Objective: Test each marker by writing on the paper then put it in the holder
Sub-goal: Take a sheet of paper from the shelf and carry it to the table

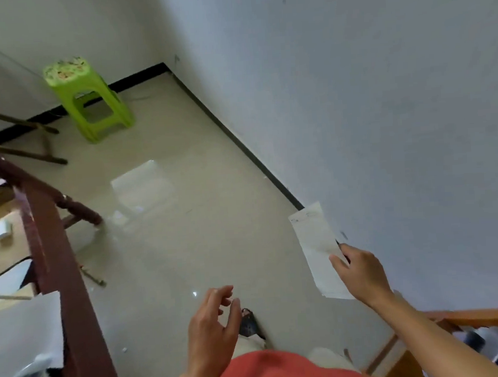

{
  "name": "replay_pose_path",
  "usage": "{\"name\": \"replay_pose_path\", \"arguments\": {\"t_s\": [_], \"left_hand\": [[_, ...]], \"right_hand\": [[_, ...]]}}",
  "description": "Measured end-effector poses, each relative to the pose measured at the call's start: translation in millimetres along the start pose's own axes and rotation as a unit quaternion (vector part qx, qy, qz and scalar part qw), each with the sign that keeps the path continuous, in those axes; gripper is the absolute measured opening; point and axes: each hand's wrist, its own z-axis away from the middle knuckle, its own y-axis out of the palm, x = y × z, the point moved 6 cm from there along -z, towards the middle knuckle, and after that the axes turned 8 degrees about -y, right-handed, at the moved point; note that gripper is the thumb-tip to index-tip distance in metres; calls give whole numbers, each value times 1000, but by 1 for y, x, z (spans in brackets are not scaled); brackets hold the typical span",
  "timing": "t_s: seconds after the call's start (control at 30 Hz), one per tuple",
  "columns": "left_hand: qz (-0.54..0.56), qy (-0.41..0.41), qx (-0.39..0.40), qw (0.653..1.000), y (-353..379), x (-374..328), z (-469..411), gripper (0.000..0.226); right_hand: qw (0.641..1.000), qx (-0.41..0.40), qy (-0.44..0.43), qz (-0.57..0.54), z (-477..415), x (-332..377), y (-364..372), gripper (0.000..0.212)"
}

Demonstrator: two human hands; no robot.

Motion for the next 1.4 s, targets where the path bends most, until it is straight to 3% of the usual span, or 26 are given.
{"name": "replay_pose_path", "arguments": {"t_s": [0.2,0.5,0.6,0.77,0.87,1.13,1.27,1.4], "left_hand": [[2,-15,-31,999,-54,14,-68,24],[-8,-97,-51,994,-71,75,-199,26],[-22,-133,-69,988,-87,89,-264,14],[-6,-109,-113,988,-137,67,-385,25],[8,-124,-160,979,-173,63,-442,25],[20,-172,-209,962,-246,137,-594,25],[3,-167,-208,964,-302,169,-683,30],[-4,-155,-211,965,-365,179,-758,29]], "right_hand": [[997,10,-60,-53,-70,101,20,46],[994,62,-86,-32,-231,158,64,48],[991,83,-100,-22,-306,190,77,46],[980,107,-163,-36,-427,282,88,47],[972,131,-197,-13,-496,327,106,33],[958,160,-238,7,-646,454,180,28],[956,157,-246,-4,-702,532,206,48],[951,158,-262,-36,-752,611,213,49]]}}
